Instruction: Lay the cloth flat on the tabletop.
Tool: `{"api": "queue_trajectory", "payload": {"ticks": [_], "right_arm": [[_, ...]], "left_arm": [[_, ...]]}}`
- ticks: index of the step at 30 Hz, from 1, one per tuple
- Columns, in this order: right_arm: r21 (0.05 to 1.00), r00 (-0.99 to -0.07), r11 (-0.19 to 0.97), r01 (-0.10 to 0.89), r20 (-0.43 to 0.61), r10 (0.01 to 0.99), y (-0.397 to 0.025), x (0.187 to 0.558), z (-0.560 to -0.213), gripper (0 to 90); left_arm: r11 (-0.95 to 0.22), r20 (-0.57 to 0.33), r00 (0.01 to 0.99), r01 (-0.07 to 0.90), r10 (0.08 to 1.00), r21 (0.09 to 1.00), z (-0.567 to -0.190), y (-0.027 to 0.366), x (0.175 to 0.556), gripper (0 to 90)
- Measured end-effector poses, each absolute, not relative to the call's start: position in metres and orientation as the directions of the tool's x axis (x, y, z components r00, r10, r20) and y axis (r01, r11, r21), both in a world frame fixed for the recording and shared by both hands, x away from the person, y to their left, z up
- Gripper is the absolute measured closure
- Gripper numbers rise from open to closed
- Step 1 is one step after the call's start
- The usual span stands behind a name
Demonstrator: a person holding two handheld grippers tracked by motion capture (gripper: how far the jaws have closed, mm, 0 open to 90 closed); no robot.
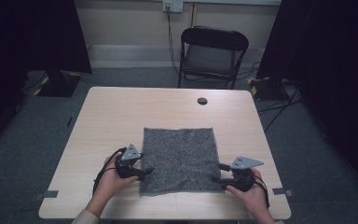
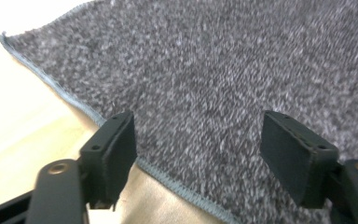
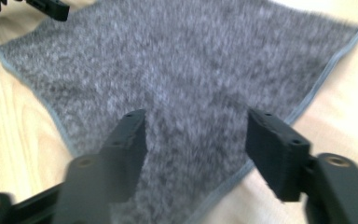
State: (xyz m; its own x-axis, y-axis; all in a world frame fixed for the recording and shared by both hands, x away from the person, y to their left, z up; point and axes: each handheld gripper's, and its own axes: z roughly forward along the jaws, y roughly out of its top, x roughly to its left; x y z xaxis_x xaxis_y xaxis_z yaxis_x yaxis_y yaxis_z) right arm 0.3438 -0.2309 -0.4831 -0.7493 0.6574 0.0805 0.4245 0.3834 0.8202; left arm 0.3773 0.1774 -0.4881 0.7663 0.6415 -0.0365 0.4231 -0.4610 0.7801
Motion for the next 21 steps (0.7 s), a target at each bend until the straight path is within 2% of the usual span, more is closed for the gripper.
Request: {"api": "queue_trajectory", "payload": {"ticks": [3, 5, 8, 15, 21], "right_arm": [[0.832, -0.752, 0.381, 0.403, 0.064, 0.656, -0.227, 0.345, -0.479, 30.3], [0.830, -0.746, 0.361, 0.426, 0.096, 0.659, -0.224, 0.345, -0.477, 27.3], [0.839, -0.750, 0.343, 0.421, 0.110, 0.652, -0.218, 0.345, -0.476, 27.0], [0.823, -0.777, 0.396, 0.406, 0.082, 0.624, -0.200, 0.346, -0.479, 26.3], [0.812, -0.791, 0.423, 0.401, 0.075, 0.607, -0.185, 0.349, -0.486, 24.5]], "left_arm": [[-0.437, -0.058, 0.755, 0.438, 0.653, 0.786, -0.485, 0.180, 0.378, 20.1], [-0.433, -0.066, 0.750, 0.447, 0.658, 0.783, -0.484, 0.182, 0.379, 18.1], [-0.462, -0.046, 0.764, 0.436, 0.644, 0.772, -0.486, 0.183, 0.380, 17.1], [-0.462, -0.070, 0.779, 0.439, 0.623, 0.770, -0.489, 0.177, 0.379, 17.0], [-0.498, -0.058, 0.795, 0.434, 0.604, 0.751, -0.495, 0.171, 0.379, 18.2]]}}
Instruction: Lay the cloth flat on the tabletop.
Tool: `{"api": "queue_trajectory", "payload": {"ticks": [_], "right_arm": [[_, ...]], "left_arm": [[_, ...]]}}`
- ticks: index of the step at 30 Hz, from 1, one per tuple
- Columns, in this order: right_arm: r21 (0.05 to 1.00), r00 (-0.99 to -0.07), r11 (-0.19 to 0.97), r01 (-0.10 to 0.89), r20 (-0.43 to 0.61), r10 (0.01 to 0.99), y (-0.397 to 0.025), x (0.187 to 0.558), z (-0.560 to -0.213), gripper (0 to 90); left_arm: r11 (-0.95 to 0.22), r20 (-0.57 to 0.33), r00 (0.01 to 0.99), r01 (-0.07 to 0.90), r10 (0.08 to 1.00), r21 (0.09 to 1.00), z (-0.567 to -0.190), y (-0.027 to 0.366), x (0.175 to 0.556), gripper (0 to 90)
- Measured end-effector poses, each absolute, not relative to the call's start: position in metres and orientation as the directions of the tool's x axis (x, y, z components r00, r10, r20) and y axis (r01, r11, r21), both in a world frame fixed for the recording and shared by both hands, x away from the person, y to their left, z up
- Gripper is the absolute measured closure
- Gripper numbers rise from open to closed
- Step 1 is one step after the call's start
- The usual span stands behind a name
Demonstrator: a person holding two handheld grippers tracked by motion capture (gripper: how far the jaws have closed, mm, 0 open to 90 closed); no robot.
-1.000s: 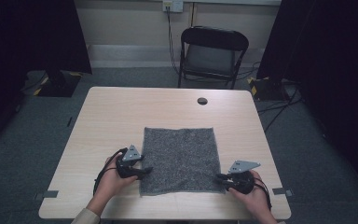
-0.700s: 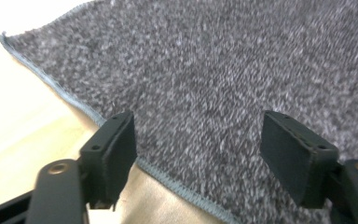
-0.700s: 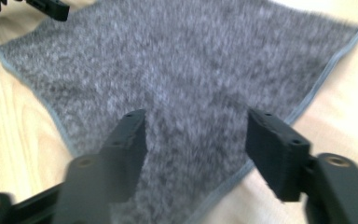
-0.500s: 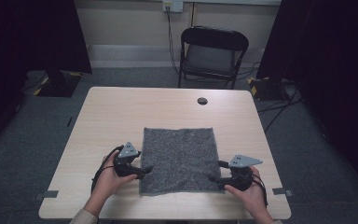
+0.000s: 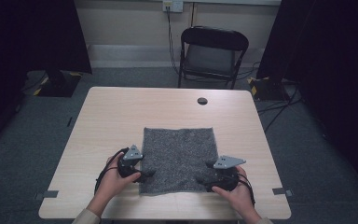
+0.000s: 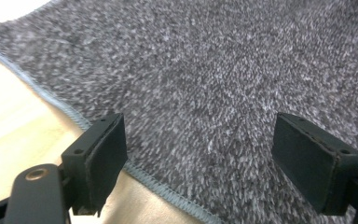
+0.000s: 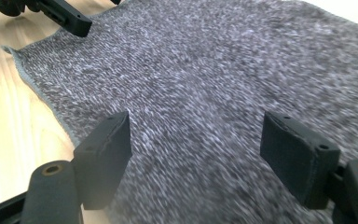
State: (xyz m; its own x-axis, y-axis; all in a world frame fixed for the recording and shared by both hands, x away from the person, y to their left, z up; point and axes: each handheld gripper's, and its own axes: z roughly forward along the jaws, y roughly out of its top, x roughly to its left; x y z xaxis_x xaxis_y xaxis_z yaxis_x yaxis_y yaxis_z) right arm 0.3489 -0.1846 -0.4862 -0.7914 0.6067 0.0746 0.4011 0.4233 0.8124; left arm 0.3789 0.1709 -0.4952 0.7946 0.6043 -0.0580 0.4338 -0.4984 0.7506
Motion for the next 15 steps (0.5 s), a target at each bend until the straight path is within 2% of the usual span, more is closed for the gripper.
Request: {"api": "queue_trajectory", "payload": {"ticks": [9, 15], "right_arm": [[0.753, -0.811, 0.532, 0.388, 0.005, 0.585, -0.165, 0.351, -0.499, 24.0], [0.747, -0.811, 0.538, 0.391, 0.004, 0.585, -0.162, 0.344, -0.499, 24.1]], "left_arm": [[-0.544, -0.014, 0.812, 0.403, 0.583, 0.736, -0.498, 0.173, 0.378, 20.4], [-0.540, -0.008, 0.811, 0.396, 0.585, 0.743, -0.499, 0.176, 0.373, 20.5]]}}
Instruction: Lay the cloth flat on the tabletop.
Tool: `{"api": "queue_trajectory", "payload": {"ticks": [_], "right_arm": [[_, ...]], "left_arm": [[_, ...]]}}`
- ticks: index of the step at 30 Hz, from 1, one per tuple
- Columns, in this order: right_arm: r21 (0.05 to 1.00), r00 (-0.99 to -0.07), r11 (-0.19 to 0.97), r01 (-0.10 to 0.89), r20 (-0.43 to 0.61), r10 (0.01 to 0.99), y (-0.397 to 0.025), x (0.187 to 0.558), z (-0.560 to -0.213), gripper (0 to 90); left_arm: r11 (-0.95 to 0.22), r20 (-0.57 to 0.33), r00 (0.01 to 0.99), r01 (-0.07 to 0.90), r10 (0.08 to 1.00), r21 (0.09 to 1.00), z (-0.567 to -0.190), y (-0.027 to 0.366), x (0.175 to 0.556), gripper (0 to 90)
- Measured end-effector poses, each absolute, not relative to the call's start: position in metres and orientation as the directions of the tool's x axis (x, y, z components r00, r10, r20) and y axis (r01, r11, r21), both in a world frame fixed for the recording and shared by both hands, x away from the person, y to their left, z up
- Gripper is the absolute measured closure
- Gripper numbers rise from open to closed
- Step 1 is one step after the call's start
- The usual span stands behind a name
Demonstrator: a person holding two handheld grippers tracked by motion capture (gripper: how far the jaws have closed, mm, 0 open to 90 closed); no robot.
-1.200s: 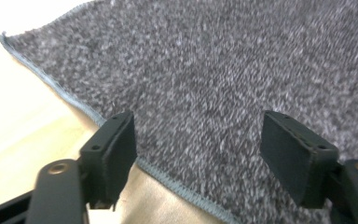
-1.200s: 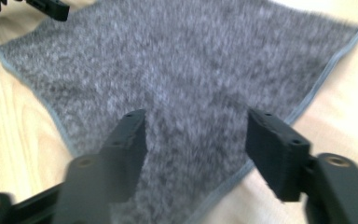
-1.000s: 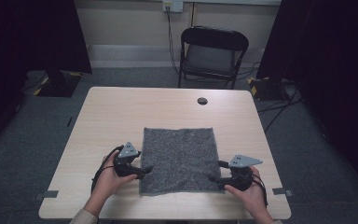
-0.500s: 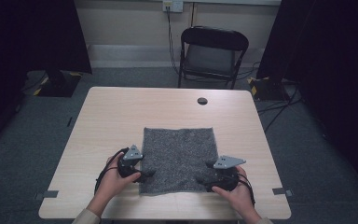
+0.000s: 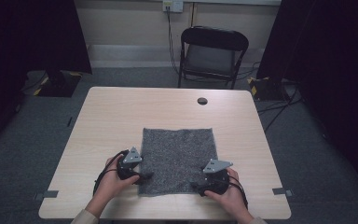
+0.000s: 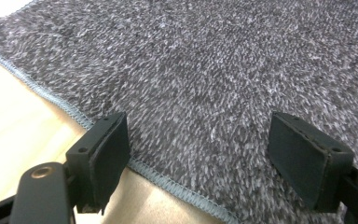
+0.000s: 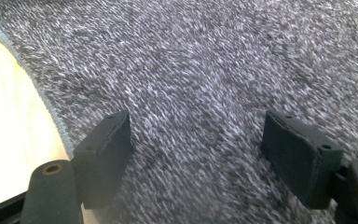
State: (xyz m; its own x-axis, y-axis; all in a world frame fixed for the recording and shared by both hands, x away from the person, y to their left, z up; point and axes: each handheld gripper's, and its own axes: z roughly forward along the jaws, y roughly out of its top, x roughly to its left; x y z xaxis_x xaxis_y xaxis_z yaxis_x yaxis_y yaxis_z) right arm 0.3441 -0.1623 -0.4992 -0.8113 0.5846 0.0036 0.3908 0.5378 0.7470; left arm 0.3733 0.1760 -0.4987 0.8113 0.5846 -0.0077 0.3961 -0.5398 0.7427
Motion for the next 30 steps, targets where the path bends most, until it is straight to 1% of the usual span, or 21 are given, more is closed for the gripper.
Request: {"api": "queue_trajectory", "payload": {"ticks": [9, 14, 21, 22, 30], "right_arm": [[0.746, -0.819, 0.545, 0.381, -0.001, 0.574, -0.161, 0.326, -0.499, 24.1], [0.753, -0.819, 0.531, 0.388, 0.017, 0.574, -0.163, 0.325, -0.495, 23.4], [0.777, -0.833, 0.511, 0.367, 0.029, 0.553, -0.157, 0.330, -0.482, 23.5], [0.778, -0.835, 0.511, 0.366, 0.032, 0.549, -0.155, 0.332, -0.482, 23.6], [0.788, -0.872, 0.518, 0.332, 0.047, 0.487, -0.123, 0.337, -0.476, 24.5]], "left_arm": [[-0.544, -0.008, 0.811, 0.399, 0.585, 0.738, -0.498, 0.177, 0.357, 20.3], [-0.550, -0.019, 0.814, 0.409, 0.580, 0.728, -0.495, 0.177, 0.357, 20.0], [-0.478, -0.052, 0.786, 0.426, 0.616, 0.768, -0.483, 0.183, 0.371, 19.7], [-0.484, -0.041, 0.787, 0.419, 0.615, 0.768, -0.481, 0.184, 0.373, 19.6], [-0.464, -0.045, 0.760, 0.441, 0.648, 0.768, -0.476, 0.193, 0.398, 19.3]]}}
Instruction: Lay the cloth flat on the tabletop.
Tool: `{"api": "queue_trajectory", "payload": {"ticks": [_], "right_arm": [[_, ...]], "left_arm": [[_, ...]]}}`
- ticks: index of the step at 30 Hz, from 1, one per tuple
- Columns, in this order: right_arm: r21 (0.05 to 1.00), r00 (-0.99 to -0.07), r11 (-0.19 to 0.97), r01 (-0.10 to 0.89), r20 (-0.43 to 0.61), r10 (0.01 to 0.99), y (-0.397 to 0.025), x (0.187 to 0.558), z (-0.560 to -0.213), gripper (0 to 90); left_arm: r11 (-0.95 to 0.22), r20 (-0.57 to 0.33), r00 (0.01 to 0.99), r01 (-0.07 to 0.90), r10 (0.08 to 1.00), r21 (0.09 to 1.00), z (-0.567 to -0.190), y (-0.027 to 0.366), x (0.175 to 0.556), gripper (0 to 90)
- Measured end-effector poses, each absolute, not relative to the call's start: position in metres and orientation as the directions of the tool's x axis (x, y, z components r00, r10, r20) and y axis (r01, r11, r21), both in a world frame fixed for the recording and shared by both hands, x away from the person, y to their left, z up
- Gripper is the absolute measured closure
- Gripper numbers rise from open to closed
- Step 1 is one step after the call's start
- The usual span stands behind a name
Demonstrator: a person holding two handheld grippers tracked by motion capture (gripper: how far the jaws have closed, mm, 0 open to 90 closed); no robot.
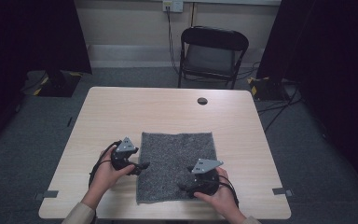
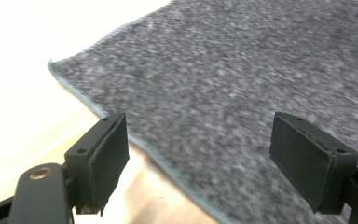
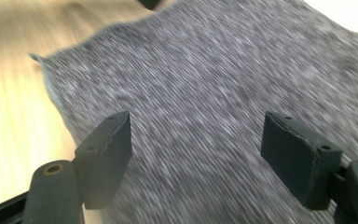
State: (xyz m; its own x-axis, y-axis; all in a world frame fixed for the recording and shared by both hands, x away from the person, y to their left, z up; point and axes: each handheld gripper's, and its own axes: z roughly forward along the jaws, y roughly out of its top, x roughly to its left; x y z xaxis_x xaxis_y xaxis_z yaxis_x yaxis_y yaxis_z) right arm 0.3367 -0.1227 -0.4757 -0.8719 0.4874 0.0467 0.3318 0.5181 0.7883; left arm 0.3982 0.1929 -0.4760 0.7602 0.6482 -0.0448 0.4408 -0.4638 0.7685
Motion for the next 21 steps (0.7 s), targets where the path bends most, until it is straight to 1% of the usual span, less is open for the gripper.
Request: {"api": "queue_trajectory", "payload": {"ticks": [5, 7, 10, 21], "right_arm": [[0.795, -0.885, 0.516, 0.319, 0.055, 0.462, -0.106, 0.340, -0.474, 24.7], [0.797, -0.889, 0.514, 0.317, 0.061, 0.454, -0.100, 0.341, -0.474, 24.9], [0.795, -0.895, 0.519, 0.313, 0.064, 0.441, -0.090, 0.343, -0.474, 25.5], [0.789, -0.928, 0.549, 0.276, 0.071, 0.365, -0.058, 0.347, -0.474, 25.4]], "left_arm": [[-0.456, -0.045, 0.750, 0.447, 0.660, 0.770, -0.474, 0.196, 0.413, 19.1], [-0.435, -0.070, 0.747, 0.458, 0.661, 0.775, -0.475, 0.196, 0.418, 18.9], [-0.429, -0.079, 0.741, 0.469, 0.667, 0.772, -0.478, 0.196, 0.428, 18.9], [-0.422, -0.082, 0.728, 0.480, 0.681, 0.769, -0.473, 0.194, 0.456, 18.8]]}}
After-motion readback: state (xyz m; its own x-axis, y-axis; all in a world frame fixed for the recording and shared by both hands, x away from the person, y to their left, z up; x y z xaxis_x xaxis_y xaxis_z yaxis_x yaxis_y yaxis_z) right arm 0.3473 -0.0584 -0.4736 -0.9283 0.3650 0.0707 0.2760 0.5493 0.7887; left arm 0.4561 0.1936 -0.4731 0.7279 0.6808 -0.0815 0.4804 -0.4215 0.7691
